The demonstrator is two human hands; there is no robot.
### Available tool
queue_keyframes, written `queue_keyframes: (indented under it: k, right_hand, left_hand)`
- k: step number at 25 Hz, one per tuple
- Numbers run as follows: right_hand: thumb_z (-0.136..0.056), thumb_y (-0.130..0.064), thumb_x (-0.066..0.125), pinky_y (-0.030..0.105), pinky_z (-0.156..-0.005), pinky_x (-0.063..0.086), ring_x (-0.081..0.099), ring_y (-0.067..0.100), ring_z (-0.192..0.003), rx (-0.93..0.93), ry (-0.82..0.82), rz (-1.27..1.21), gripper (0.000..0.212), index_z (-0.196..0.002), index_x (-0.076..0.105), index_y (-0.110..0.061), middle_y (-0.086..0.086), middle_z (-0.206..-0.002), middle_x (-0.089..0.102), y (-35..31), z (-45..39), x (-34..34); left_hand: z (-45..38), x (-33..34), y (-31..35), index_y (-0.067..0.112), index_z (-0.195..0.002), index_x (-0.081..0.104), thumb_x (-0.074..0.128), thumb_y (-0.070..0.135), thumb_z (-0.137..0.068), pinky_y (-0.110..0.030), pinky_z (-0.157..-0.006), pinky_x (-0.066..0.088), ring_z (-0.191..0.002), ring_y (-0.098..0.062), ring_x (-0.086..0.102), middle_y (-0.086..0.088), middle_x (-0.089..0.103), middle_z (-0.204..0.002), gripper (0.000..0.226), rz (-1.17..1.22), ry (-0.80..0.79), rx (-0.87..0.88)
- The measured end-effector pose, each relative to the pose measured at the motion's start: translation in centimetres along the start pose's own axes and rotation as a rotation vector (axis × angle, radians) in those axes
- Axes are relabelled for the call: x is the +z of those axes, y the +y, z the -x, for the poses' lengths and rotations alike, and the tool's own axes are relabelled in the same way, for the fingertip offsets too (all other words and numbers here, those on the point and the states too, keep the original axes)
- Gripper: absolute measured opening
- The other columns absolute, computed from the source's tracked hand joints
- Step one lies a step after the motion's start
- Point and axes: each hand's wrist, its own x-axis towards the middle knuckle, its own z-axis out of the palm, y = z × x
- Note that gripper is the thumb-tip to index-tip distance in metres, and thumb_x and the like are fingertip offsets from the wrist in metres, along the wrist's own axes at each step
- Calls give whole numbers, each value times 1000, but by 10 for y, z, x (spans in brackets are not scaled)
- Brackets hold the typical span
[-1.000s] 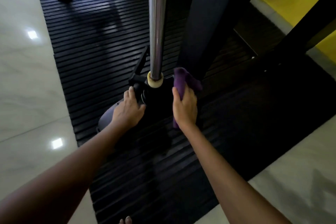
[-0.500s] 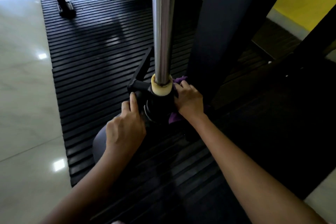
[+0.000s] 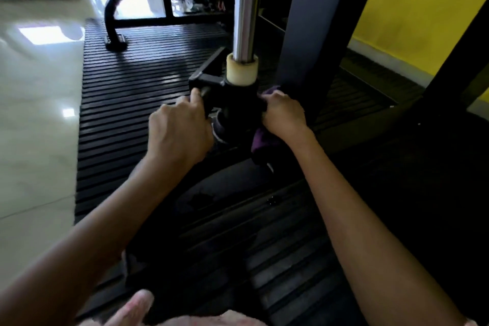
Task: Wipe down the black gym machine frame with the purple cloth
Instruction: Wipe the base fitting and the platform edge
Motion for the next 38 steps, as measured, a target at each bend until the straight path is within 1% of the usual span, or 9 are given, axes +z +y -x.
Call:
queue_keyframes:
  k: [8, 15, 18, 20, 24, 27, 29, 34, 38]
  right_hand:
    - [-93, -14, 52, 34, -91, 43, 54, 34, -116, 24, -89, -17, 25, -113, 63, -4, 18, -124, 56, -19, -23, -13]
    - [-93, -12, 48, 36, -94, 41, 51, 31, -116, 69, 47, -63, 37, -129, 54, -12, 10, -133, 47, 1, 20, -2]
    - [-93, -16, 50, 36, -94, 42, 52, 32, -117, 80, 72, -42, 37, -129, 55, -10, 13, -132, 51, -11, 5, -1]
    - [-95, -16, 47, 35, -91, 40, 51, 31, -116, 47, 122, -72, 33, -125, 56, -7, 12, -131, 49, -11, 12, 5]
    - [-95, -15, 46, 17, -73, 32, 55, 27, -101, 63, 384, -160, 23, -108, 61, -4, 13, -118, 53, 4, 45, 27]
    - [-94, -10, 52, -1, -74, 32, 54, 13, -87, 15, 764, -437, 19, -100, 64, 5, 11, -101, 55, -10, 74, 58]
    - [-91, -5, 54, 3, -83, 38, 51, 5, -91, -148, 860, -499, 21, -104, 64, 8, 8, -102, 52, -26, 86, 85]
    - [-86, -24, 57, 30, -82, 42, 47, 22, -99, -267, 665, 6, 33, -114, 66, -8, 12, -110, 61, -57, 95, 83]
    - [-88, -29, 53, 42, -103, 37, 43, 26, -119, -479, 442, 75, 46, -130, 56, -12, 9, -129, 56, -56, 107, 75]
  left_hand:
    - [-2, 1, -4, 7, -128, 46, 46, 34, -94, -35, -64, 31, -97, -42, 60, -13, 59, -117, 43, 86, 66, 11]
    - [-1, 9, -14, 7, -129, 48, 53, 29, -93, -38, -75, 36, -100, -37, 59, -14, 61, -120, 43, 388, 211, 116]
    - [17, 25, -36, 11, -133, 43, 65, 46, -80, -28, -70, 39, -84, -21, 61, -9, 64, -110, 67, 801, 249, 145]
    - [39, 46, -58, 17, -141, 31, 62, 71, -63, -32, -79, 45, -102, -18, 58, -6, 56, -125, 99, 864, 134, 79]
    - [68, 98, -95, 19, -151, 10, 46, 99, -33, -46, -112, 29, -141, -21, 26, -3, 20, -157, 147, 618, -196, 17]
    - [64, 118, -106, 15, -153, 3, 52, 90, -35, -38, -118, 13, -146, -18, 7, -2, 6, -160, 148, 571, -273, 120]
    - [64, 123, -110, 14, -153, 1, 54, 81, -39, -31, -116, 8, -147, -18, 3, -3, 2, -160, 142, 592, -275, 97]
    - [71, 127, -106, 11, -152, -1, 86, 59, -48, -34, -117, 9, -146, -22, 6, -7, 8, -159, 144, 662, -244, -22]
    - [71, 127, -105, 11, -152, 3, 91, 48, -50, -38, -117, 14, -142, -27, 14, -11, 17, -154, 139, 687, -238, -39]
